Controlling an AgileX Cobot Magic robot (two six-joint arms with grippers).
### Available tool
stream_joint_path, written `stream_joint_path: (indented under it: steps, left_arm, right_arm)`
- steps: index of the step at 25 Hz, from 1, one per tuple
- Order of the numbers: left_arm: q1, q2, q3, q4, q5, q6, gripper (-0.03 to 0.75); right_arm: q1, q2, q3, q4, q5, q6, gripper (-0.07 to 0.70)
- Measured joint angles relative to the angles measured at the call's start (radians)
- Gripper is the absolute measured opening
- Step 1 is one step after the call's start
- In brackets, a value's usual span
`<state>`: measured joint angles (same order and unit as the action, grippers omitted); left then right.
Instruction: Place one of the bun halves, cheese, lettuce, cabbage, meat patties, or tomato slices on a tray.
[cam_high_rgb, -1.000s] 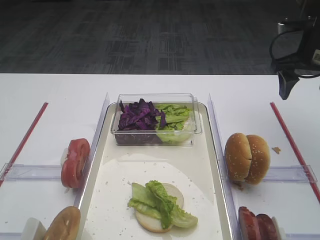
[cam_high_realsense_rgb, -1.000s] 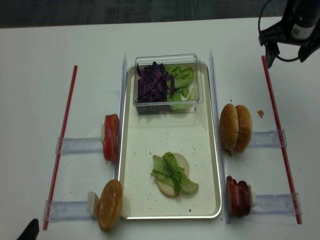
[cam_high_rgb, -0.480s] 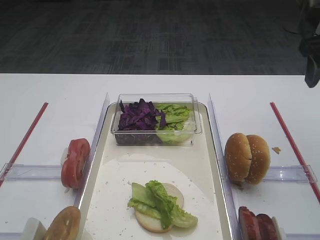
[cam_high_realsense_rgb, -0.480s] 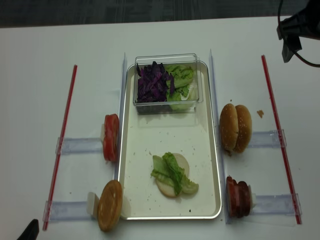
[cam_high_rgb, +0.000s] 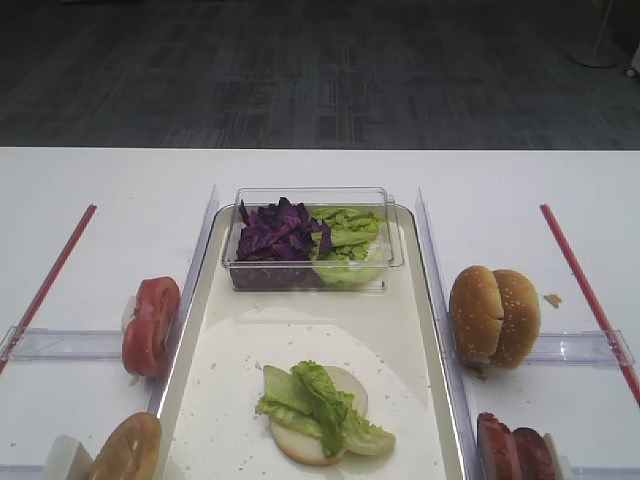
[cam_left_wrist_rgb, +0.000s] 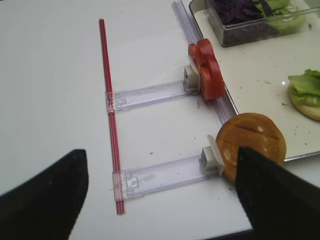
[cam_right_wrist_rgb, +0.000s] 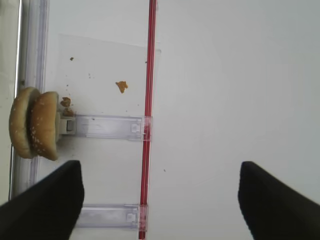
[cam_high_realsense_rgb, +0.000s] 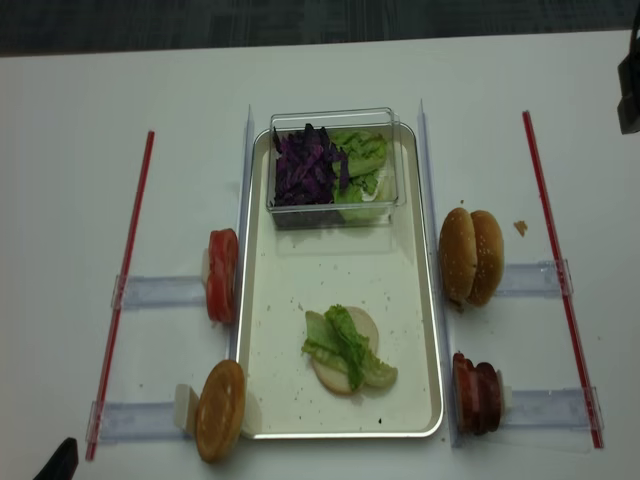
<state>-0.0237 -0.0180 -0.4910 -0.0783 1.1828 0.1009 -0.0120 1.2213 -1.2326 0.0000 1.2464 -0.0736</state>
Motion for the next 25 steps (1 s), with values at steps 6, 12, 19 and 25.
stream_joint_path:
  steps: [6,12,19,25]
  left_arm:
    - [0.0,0.0,0.0,0.0,0.0,0.0,0.554]
    - [0.0,0.0,0.0,0.0,0.0,0.0,0.554]
    - [0.0,0.0,0.0,0.0,0.0,0.0,0.554]
    - [0.0,0.0,0.0,0.0,0.0,0.0,0.554]
  right_arm:
    - [0.0,-0.196,0.098,0.0,0.006,0.0,0.642]
    - [0.0,-0.38,0.186,0.0,0.015,0.005,0.642]
    - [0.0,-0.565,0.318,0.0,0.018,0.023,0.642]
    - [-0.001,-0.711,0.469,0.013,-0.003,0.053,0.642]
